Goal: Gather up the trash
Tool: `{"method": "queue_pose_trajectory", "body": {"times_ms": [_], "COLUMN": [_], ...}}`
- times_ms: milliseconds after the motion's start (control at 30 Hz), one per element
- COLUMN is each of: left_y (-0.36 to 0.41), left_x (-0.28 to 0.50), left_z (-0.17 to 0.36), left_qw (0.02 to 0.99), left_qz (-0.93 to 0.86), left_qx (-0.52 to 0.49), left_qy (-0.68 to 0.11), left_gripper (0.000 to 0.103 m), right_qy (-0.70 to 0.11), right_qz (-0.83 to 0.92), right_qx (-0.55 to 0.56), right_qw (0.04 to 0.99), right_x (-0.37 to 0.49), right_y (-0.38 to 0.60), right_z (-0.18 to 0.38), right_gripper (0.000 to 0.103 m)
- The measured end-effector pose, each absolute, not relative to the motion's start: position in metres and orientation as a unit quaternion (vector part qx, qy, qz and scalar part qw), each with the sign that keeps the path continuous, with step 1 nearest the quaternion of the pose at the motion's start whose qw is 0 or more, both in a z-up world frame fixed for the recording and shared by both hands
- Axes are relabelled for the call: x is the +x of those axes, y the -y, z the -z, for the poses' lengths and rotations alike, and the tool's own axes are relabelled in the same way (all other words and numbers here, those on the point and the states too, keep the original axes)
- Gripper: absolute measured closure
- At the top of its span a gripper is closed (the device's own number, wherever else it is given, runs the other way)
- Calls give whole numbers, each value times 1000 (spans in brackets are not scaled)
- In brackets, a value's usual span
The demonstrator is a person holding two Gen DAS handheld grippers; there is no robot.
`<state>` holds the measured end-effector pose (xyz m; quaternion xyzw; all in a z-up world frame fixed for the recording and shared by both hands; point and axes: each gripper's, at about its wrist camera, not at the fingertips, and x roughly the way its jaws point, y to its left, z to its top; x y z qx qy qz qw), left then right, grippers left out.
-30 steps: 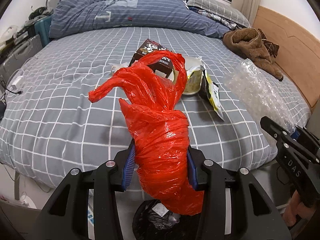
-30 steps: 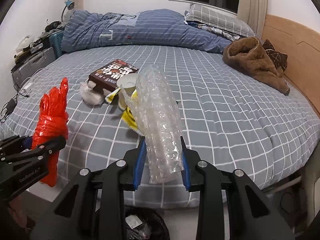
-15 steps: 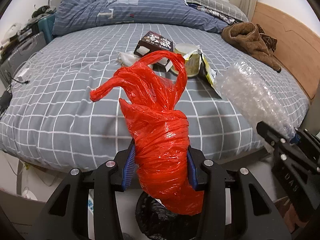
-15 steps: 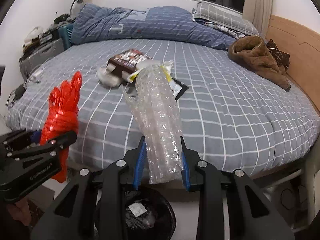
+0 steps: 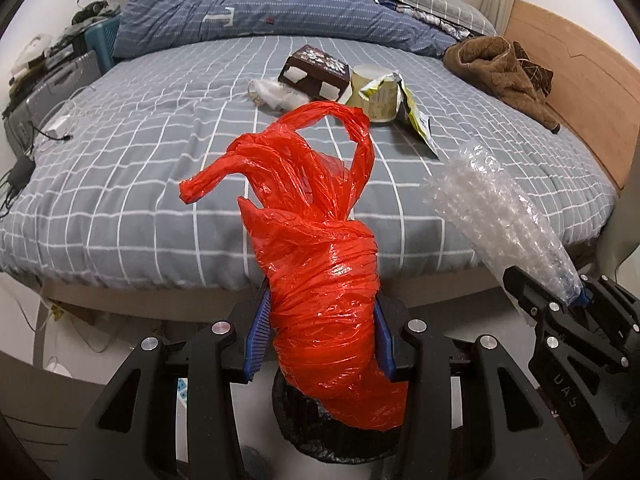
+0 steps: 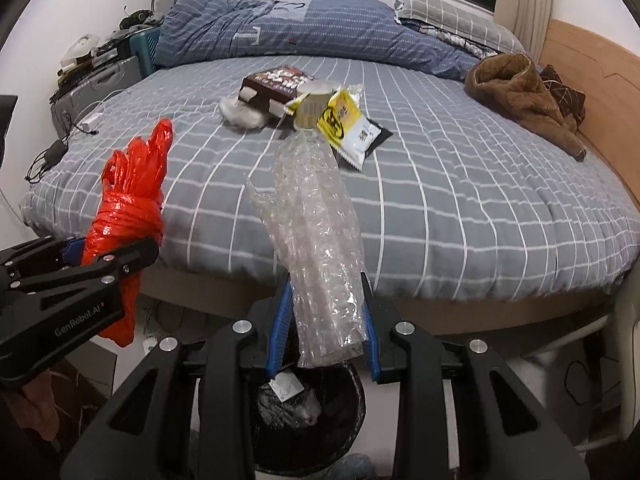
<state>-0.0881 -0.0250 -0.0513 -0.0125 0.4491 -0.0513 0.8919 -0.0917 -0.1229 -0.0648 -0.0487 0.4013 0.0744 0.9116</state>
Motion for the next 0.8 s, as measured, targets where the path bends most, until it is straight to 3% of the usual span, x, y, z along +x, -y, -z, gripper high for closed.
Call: {"method": "queue_pose_trajectory", "body": {"times_ms": [800], "left_y": [13], "left_x": [-157], "left_z": [78], "left_qw": [871], "left_qz": [30], "left_qx": [-25], "left_qy": [-490], "left_gripper": [60], "right_qy": [-459], "right_qz": [-93], "right_qx": [-51], "right_qw": [882], "right_x": [-155], "right_y": [121], "right_z": [104], "right_gripper": [73]}}
